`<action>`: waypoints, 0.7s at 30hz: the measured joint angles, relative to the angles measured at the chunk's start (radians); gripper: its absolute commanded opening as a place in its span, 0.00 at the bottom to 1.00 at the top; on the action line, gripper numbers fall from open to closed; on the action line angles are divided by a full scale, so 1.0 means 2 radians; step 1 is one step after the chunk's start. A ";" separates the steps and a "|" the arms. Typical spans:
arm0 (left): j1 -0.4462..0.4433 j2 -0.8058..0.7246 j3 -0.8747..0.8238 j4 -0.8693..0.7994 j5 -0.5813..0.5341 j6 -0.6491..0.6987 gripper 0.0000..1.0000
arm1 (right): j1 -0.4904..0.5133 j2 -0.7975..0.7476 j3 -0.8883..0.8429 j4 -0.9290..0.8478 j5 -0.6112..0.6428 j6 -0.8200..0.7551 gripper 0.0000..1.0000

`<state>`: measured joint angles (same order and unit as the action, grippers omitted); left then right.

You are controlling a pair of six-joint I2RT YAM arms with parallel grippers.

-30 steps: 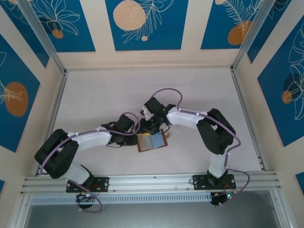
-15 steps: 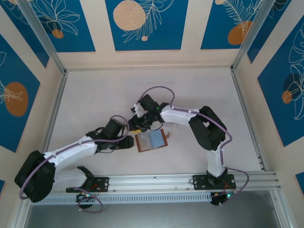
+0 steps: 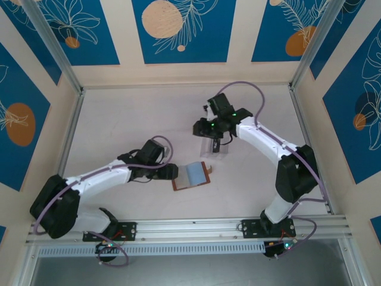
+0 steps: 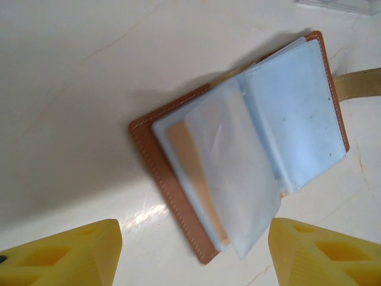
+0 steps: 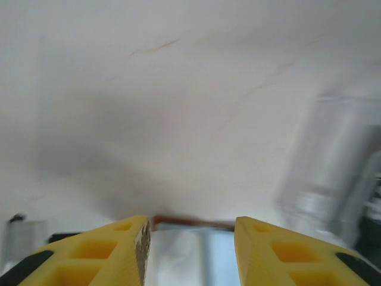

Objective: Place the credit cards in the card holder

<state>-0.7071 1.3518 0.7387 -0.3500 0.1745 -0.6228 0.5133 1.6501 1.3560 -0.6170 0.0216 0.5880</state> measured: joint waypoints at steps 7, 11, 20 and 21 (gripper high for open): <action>-0.019 0.077 0.029 0.003 -0.012 0.016 0.59 | -0.026 0.026 -0.001 -0.060 0.087 -0.019 0.37; -0.025 0.098 0.031 0.005 -0.025 0.016 0.56 | -0.027 0.050 -0.001 -0.074 0.113 -0.021 0.37; -0.026 0.098 0.014 0.023 -0.046 0.015 0.51 | -0.027 0.085 -0.001 -0.085 0.138 -0.024 0.34; -0.026 0.097 0.011 0.027 -0.047 0.015 0.51 | -0.027 0.087 -0.001 -0.085 0.139 -0.024 0.33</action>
<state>-0.7597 1.5452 0.7609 -0.2970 0.0807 -0.5919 0.4603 1.8236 1.3548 -0.7864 0.3000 0.5392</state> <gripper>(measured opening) 0.511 0.348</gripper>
